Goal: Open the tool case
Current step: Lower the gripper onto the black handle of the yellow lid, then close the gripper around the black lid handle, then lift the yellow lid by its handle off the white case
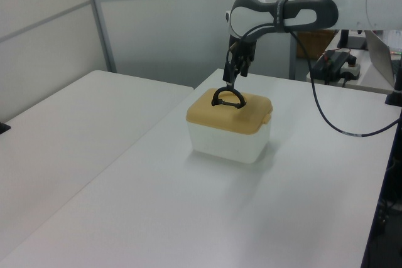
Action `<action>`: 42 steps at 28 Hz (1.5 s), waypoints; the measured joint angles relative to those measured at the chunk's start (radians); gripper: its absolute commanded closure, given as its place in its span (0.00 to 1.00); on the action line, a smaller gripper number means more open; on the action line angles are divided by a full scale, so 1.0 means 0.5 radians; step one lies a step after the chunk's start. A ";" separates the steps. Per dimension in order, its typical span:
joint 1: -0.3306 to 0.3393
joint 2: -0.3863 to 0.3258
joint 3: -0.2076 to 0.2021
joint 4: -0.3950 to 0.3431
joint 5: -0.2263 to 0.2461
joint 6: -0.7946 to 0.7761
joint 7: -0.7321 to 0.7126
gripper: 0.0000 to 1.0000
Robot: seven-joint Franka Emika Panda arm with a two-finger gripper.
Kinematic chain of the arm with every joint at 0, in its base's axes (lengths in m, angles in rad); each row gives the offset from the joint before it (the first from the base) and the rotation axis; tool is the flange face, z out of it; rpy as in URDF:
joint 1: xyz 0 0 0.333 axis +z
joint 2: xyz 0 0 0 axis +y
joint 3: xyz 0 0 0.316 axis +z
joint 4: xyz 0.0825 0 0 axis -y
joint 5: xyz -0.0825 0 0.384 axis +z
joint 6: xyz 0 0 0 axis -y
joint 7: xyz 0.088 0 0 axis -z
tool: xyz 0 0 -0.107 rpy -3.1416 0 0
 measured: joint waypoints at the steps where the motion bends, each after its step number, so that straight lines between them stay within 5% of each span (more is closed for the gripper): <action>1: -0.004 0.010 0.000 -0.001 0.000 0.015 0.000 0.00; 8: -0.012 0.132 0.002 -0.003 0.000 0.171 0.000 0.00; 13: -0.012 0.179 0.008 -0.002 0.000 0.195 0.000 0.18; 19: -0.010 0.181 0.022 0.006 0.000 0.195 -0.011 0.74; 24: -0.009 0.181 0.025 0.008 0.041 0.195 -0.018 1.00; 42: -0.012 0.181 0.025 0.012 0.056 0.195 -0.098 1.00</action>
